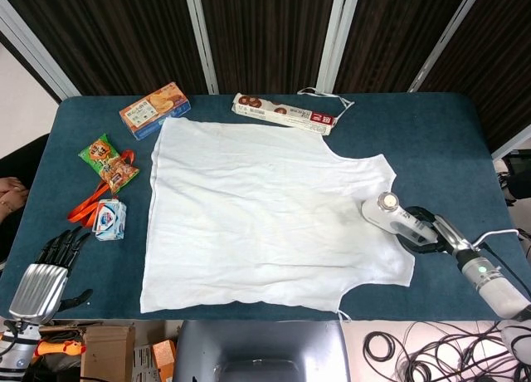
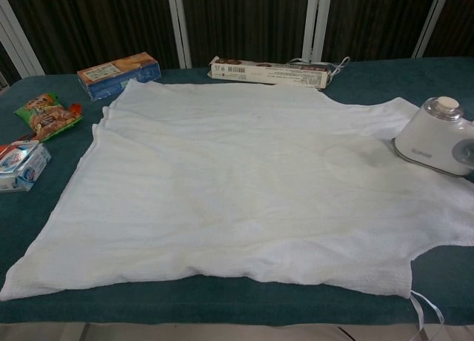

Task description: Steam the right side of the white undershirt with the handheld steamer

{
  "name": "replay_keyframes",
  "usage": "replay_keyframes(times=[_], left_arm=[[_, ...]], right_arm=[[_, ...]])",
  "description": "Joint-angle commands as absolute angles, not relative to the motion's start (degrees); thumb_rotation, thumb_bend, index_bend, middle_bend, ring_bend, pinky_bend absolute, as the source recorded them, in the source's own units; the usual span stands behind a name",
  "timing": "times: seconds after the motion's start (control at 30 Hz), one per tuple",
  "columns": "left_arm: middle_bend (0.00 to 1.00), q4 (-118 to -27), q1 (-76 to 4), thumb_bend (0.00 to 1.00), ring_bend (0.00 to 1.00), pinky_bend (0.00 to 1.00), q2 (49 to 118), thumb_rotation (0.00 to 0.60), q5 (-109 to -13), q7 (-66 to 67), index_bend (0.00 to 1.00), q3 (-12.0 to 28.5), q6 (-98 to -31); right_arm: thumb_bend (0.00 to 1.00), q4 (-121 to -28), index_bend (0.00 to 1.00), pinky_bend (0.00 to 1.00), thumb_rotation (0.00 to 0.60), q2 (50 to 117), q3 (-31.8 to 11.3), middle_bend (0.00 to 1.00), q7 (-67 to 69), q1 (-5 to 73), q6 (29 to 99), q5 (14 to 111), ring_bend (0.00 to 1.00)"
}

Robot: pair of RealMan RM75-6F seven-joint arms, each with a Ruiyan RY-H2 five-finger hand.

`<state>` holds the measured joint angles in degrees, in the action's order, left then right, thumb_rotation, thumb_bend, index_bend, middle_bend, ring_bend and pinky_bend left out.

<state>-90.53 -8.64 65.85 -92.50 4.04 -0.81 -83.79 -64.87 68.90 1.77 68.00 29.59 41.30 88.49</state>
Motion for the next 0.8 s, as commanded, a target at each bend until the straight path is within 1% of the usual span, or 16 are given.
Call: replay_keyframes(times=[0.03, 0.23, 0.37, 0.57, 0.8], left_arm=[[0.00, -90.5, -8.7, 0.01, 0.00, 0.13, 65.9, 0.600, -92.5, 4.0, 0.00, -0.8, -83.7], [0.00, -90.5, -8.7, 0.01, 0.00, 0.13, 65.8, 0.600, -92.7, 3.9, 0.00, -0.9, -83.7], [0.00, -90.5, -8.7, 0.01, 0.00, 0.13, 65.8, 0.600, -92.7, 3.7, 0.00, -0.8, -83.8], [0.00, -90.5, -8.8, 0.01, 0.00, 0.13, 65.8, 0.600, -92.7, 3.7, 0.00, -0.8, -83.7], [0.00, -90.5, -9.1, 0.01, 0.00, 0.13, 65.8, 0.600, -92.6, 3.7, 0.00, -0.7, -83.3]], right_arm=[[0.19, -64.2, 0.19, 0.48, 0.600, 69.2, 2.4, 0.18, 69.0, 29.7, 41.9, 88.8, 0.17], [0.19, -64.3, 0.27, 0.58, 0.600, 69.3, 2.3, 0.25, 68.7, 29.6, 42.0, 87.4, 0.28], [0.19, -64.9, 0.28, 0.63, 0.600, 69.0, 2.2, 0.28, 67.6, 29.6, 41.7, 86.4, 0.32], [0.19, -66.1, 0.31, 0.67, 0.600, 68.4, 1.8, 0.30, 65.3, 29.7, 40.8, 84.9, 0.35], [0.19, -66.3, 0.43, 0.77, 0.600, 68.7, 1.6, 0.42, 62.0, 29.8, 38.5, 82.5, 0.48]])
